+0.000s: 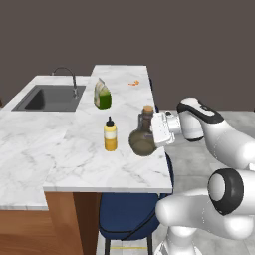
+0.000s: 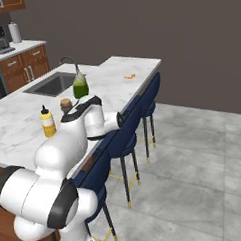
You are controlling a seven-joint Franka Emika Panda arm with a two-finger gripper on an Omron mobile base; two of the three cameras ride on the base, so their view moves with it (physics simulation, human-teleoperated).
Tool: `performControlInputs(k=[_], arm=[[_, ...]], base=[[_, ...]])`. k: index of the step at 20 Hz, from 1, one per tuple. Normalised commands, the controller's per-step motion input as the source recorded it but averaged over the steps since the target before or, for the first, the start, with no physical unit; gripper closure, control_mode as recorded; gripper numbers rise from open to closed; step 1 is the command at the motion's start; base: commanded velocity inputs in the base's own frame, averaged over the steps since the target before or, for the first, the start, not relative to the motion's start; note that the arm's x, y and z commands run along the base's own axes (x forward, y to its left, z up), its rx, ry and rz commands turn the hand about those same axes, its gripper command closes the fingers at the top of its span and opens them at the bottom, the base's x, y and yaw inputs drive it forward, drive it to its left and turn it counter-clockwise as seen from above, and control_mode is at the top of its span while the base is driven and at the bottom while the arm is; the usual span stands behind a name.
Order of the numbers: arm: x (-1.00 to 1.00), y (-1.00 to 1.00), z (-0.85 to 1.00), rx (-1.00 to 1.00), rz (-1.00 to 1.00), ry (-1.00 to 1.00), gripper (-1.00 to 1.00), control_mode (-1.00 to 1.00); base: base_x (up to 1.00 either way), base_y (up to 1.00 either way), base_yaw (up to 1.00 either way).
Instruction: Move the mustard and oil and vinegar bottle from the cabinet to the dining counter.
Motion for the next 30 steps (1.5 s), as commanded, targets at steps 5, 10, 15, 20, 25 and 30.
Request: performControlInputs(k=[5, 10, 15, 20, 25, 30], arm=[[0.28, 0.13, -0.20, 0.00, 0.00, 0.01, 1.00, -1.00], [0.25, 0.21, -0.22, 0.00, 0.00, 0.01, 1.00, -1.00], [0.12, 0.18, -0.33, 0.00, 0.00, 0.00, 1.00, -1.00], [0.05, 0.16, -0.42, 0.00, 0.00, 0.00, 1.00, -1.00], [0.02, 0.22, -0.48, 0.00, 0.00, -0.02, 1.00, -1.00], [-0.02, 0.23, -0.55, 0.00, 0.00, -0.07, 1.00, -1.00]], base=[[0.00, 0.00, 0.00], [0.00, 0.00, 0.00], [0.00, 0.00, 0.00], [0.00, 0.00, 0.00], [0.00, 0.00, 0.00], [0.00, 0.00, 0.00]])
